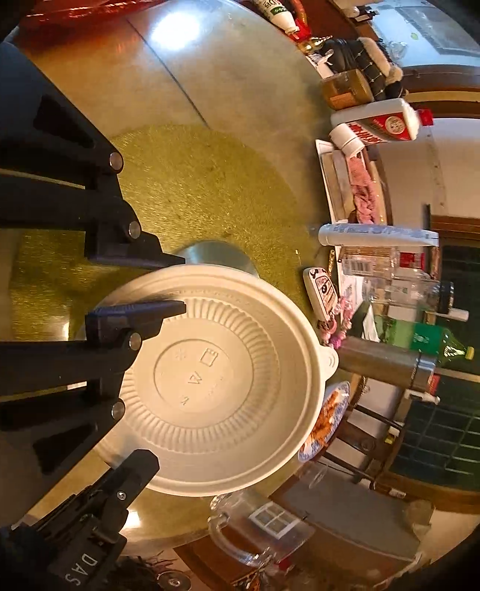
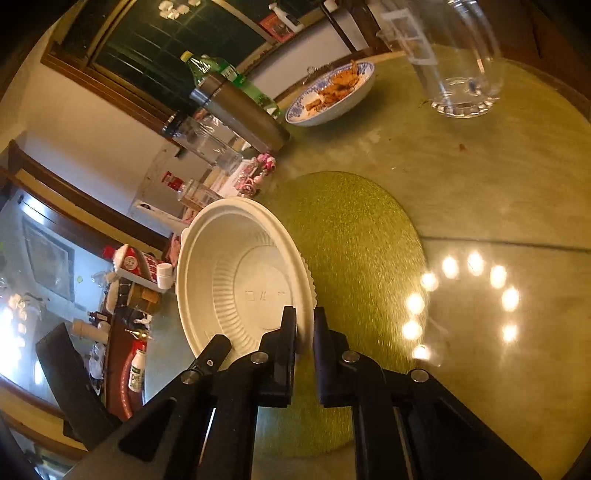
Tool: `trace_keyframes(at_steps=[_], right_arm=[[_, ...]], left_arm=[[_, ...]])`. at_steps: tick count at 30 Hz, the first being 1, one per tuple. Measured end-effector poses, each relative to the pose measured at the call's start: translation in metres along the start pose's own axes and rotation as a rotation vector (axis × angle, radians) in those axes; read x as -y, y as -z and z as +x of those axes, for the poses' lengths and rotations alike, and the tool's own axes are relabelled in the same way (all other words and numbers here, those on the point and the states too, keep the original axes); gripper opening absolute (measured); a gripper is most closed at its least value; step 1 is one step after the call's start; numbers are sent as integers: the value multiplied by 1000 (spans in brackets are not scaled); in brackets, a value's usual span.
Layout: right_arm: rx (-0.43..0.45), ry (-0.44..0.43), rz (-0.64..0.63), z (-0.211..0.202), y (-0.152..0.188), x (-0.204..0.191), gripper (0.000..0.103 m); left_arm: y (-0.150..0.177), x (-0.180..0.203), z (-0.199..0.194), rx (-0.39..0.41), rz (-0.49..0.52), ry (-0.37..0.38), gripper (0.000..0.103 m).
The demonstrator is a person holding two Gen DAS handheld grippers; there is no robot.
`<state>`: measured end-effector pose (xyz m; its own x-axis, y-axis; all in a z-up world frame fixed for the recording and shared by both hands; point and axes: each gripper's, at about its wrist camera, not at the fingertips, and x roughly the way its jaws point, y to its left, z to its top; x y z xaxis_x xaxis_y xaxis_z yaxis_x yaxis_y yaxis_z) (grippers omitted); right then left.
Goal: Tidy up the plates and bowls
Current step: 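Grasp the rim of the white plastic bowl with both tools, then lift the white bowl off the mat with both tools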
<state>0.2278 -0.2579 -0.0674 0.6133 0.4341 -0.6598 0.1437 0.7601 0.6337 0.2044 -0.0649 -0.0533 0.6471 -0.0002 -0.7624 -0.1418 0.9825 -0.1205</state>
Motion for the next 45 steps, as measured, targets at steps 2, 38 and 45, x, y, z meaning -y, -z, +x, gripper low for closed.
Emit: trace_keyframes(at_steps=[2, 38, 45], right_arm=[[18, -7, -7, -8, 7, 1, 8], [169, -9, -176, -36, 36, -13, 9], [170, -4, -178, -36, 36, -12, 9]], left_arm=[[4, 0, -8, 24, 7, 0, 14], [19, -11, -26, 143, 3, 47, 14], [19, -11, -26, 140, 5, 46, 14]])
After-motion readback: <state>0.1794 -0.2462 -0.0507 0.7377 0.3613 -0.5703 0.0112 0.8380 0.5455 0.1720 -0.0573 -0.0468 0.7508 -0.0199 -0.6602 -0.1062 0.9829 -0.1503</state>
